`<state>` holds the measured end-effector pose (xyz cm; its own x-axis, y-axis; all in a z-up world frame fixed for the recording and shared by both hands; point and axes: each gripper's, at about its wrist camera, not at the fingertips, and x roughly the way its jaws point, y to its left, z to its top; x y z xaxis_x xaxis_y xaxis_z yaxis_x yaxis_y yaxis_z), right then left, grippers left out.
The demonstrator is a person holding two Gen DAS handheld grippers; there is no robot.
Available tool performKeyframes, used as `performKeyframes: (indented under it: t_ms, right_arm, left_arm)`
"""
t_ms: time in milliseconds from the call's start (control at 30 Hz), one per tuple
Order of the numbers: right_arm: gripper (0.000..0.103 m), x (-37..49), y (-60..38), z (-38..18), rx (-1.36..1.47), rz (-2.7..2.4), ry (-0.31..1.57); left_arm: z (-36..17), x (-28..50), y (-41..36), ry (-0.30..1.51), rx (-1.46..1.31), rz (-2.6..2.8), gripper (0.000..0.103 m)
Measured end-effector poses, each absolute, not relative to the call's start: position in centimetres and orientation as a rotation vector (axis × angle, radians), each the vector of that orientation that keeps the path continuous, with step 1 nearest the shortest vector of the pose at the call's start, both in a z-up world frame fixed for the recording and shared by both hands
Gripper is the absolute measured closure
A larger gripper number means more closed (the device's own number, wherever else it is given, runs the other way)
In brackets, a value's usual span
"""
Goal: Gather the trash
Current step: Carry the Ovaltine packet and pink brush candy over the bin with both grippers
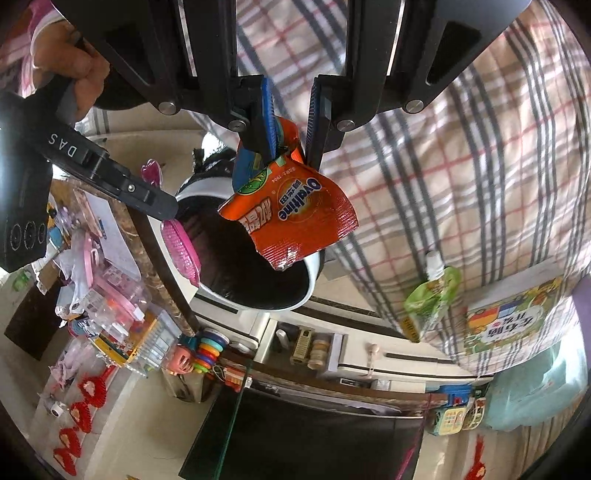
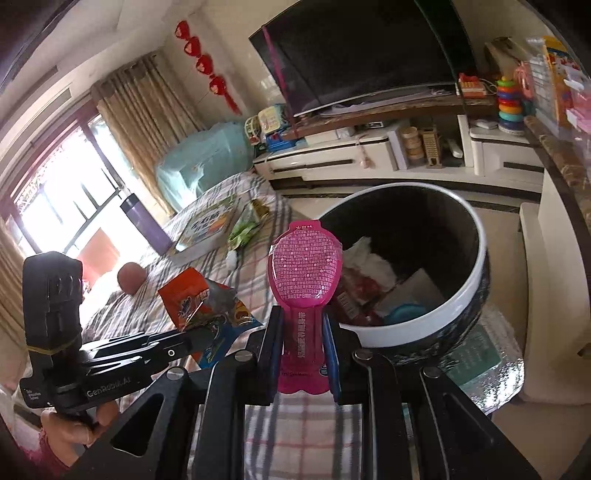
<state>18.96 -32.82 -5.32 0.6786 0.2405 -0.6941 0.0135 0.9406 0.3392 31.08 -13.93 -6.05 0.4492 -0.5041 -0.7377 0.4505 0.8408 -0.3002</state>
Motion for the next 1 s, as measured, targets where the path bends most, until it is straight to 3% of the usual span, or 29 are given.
performKeyframes:
  t_ms: [1000]
  right_arm:
    - [0.083, 22.0, -38.4, -5.7, 0.345, 0.030, 0.833]
  left_arm:
    - [-7.1, 36.7, -21.0, 0.954, 0.001, -0.611, 0.090]
